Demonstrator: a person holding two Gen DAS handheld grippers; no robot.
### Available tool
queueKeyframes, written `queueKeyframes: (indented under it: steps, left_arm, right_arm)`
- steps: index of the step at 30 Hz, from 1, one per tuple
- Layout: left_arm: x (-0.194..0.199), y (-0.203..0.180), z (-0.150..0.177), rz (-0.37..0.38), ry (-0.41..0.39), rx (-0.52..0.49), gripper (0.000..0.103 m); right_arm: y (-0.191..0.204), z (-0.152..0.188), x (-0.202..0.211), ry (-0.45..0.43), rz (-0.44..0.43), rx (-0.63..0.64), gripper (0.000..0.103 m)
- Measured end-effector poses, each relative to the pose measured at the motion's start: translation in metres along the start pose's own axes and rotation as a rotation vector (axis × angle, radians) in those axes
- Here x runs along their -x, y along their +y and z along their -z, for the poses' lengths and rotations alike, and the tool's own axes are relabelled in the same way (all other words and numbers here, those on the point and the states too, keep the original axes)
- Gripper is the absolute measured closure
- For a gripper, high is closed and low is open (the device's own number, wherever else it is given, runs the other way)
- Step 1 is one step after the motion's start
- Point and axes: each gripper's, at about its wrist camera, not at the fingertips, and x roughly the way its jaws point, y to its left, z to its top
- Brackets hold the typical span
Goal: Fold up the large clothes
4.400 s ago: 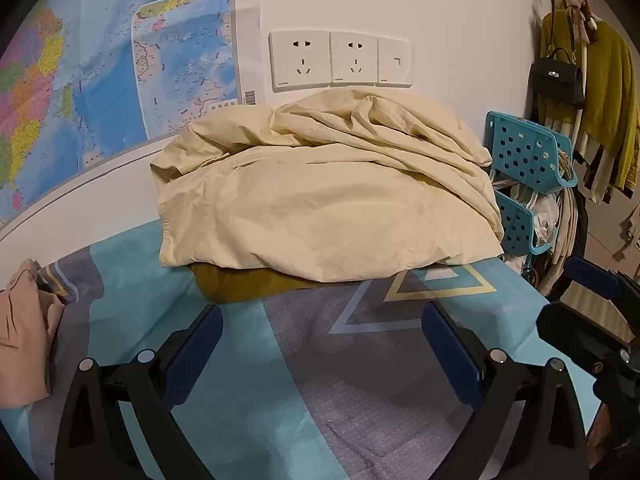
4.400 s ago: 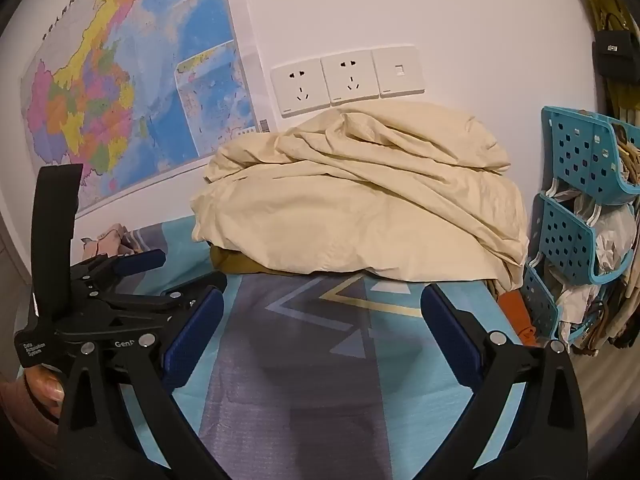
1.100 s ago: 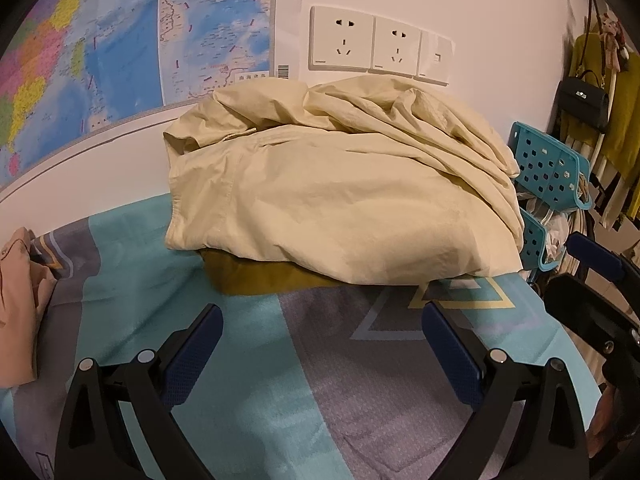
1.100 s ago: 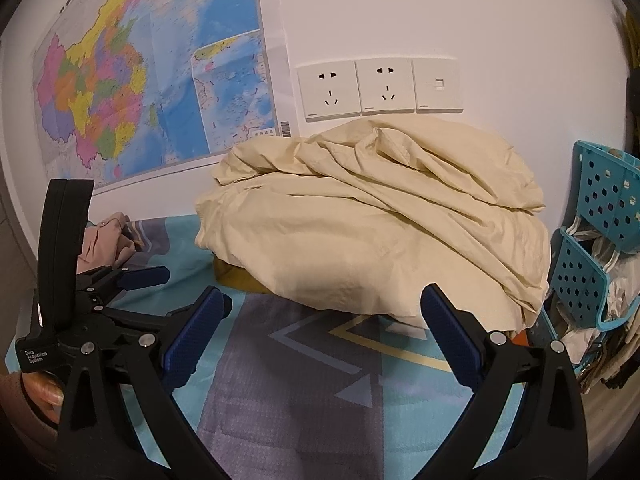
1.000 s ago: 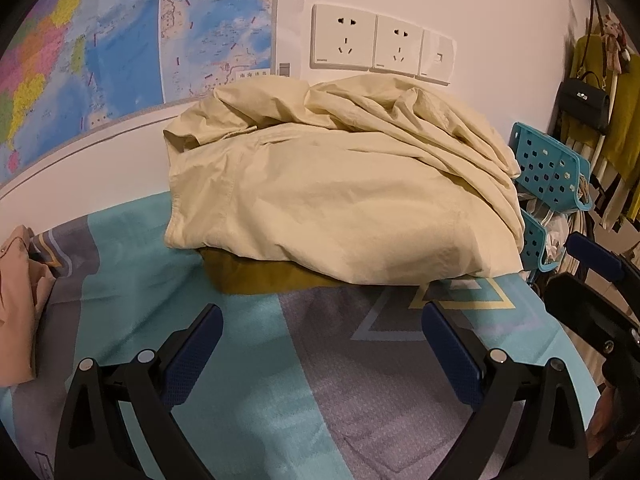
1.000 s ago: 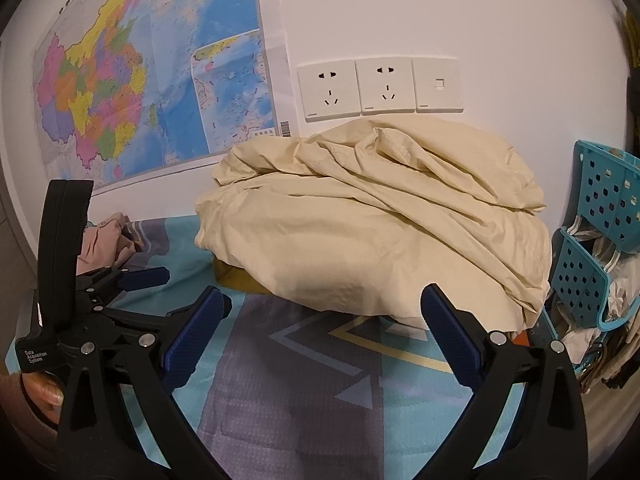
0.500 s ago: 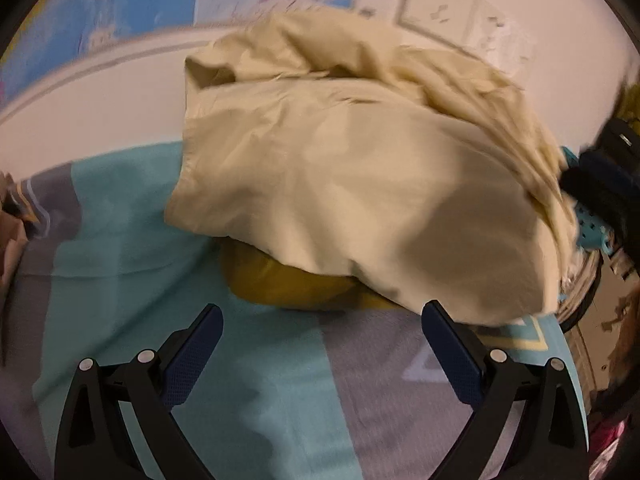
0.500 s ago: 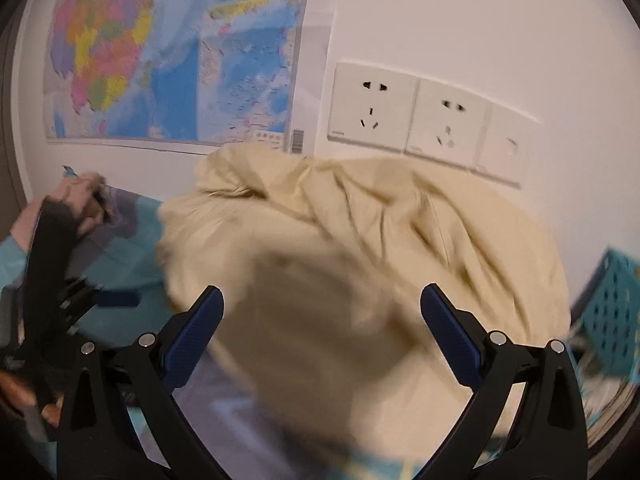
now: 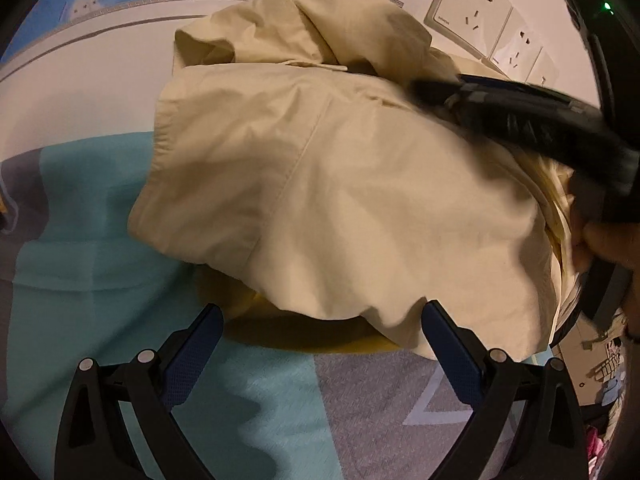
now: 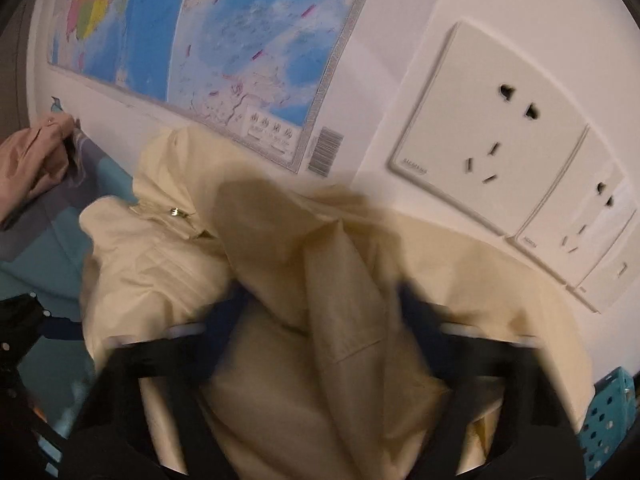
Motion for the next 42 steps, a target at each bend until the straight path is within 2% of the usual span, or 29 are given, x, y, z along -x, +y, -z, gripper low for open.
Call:
queueKeyframes:
  steps: [1, 3, 4, 6, 8, 9, 10, 12, 17, 18, 20, 21, 22, 24, 28, 32, 34, 37, 38, 40, 41, 42]
  left_arm:
    - [-0.001, 0.001, 0.001, -0.002, -0.001, -0.003, 0.007]
    - [-0.008, 0.006, 0.001, -0.001, -0.007, -0.011, 0.007]
    - [-0.009, 0.008, 0.000, -0.002, -0.013, -0.011, 0.007]
    - [-0.007, 0.011, 0.003, -0.003, -0.025, -0.012, 0.007]
    - [-0.010, 0.012, 0.001, -0.010, -0.029, -0.016, 0.007]
    - [-0.011, 0.014, 0.001, -0.012, -0.031, -0.017, 0.007]
    - [-0.012, 0.016, 0.000, -0.014, -0.036, -0.015, 0.007]
    - [-0.014, 0.019, 0.000, -0.010, -0.043, -0.008, 0.007]
    - [-0.017, 0.025, 0.003, -0.009, -0.048, -0.015, 0.007]
    - [-0.018, 0.025, 0.003, -0.006, -0.048, -0.015, 0.007]
    - [-0.020, 0.028, 0.005, -0.002, -0.048, -0.020, 0.007]
    - [-0.021, 0.030, 0.006, 0.003, -0.048, -0.022, 0.007]
    - [-0.021, 0.032, 0.007, 0.010, -0.050, -0.022, 0.007]
    - [-0.023, 0.026, 0.000, 0.012, -0.049, -0.024, 0.007]
    - [-0.018, 0.035, 0.006, 0.037, -0.084, -0.034, 0.007]
    - [0.003, 0.028, 0.010, 0.132, -0.176, -0.077, 0.007]
    - [0.014, 0.010, 0.014, 0.193, -0.227, -0.160, 0.007]
    - [0.016, -0.021, 0.027, 0.279, -0.239, -0.303, 0.007]
    - [0.013, -0.027, 0.030, 0.278, -0.243, -0.331, 0.009]
    - [0.001, -0.039, 0.032, 0.277, -0.243, -0.378, 0.048]
    - [-0.003, -0.040, 0.029, 0.267, -0.224, -0.377, 0.091]
    - [-0.004, -0.041, 0.023, 0.302, -0.198, -0.367, 0.101]
  right_arm:
    - [-0.008, -0.001, 0.010, -0.007, -0.033, -0.029, 0.093]
    - [-0.019, -0.002, 0.033, -0.052, -0.042, -0.064, 0.098]
    - [-0.025, -0.002, 0.053, -0.101, -0.031, -0.082, 0.099]
    - [-0.027, -0.001, 0.075, -0.145, -0.027, -0.091, 0.098]
    - [-0.020, 0.001, 0.080, -0.137, -0.027, -0.053, 0.089]
    - [-0.016, -0.003, 0.078, -0.133, -0.032, -0.030, 0.075]
    - [-0.005, -0.005, 0.074, -0.129, -0.019, 0.021, 0.051]
    - [0.007, -0.013, 0.054, -0.107, 0.016, 0.088, 0.028]
    - [0.022, -0.032, -0.001, -0.020, -0.010, 0.170, 0.030]
    - [0.027, -0.034, -0.008, -0.011, -0.004, 0.200, 0.031]
    - [0.034, -0.033, -0.014, 0.013, -0.029, 0.240, 0.061]
    - [0.032, -0.034, -0.011, 0.017, -0.036, 0.228, 0.086]
    - [0.028, -0.037, 0.004, -0.011, -0.047, 0.204, 0.090]
    - [0.017, -0.041, 0.041, -0.088, -0.038, 0.173, 0.093]
    - [-0.031, -0.051, 0.143, -0.283, -0.008, 0.002, 0.094]
    - [-0.071, -0.041, 0.208, -0.356, 0.002, -0.123, 0.095]
    - [-0.080, -0.032, 0.229, -0.381, -0.005, -0.172, 0.095]
    - [-0.088, -0.017, 0.252, -0.423, -0.029, -0.249, 0.095]
    - [-0.100, -0.011, 0.264, -0.432, -0.025, -0.251, 0.096]
    - [-0.103, 0.001, 0.281, -0.452, -0.032, -0.292, 0.096]
    - [-0.102, 0.000, 0.286, -0.458, -0.036, -0.304, 0.096]
    - [-0.106, 0.008, 0.295, -0.465, -0.023, -0.310, 0.097]
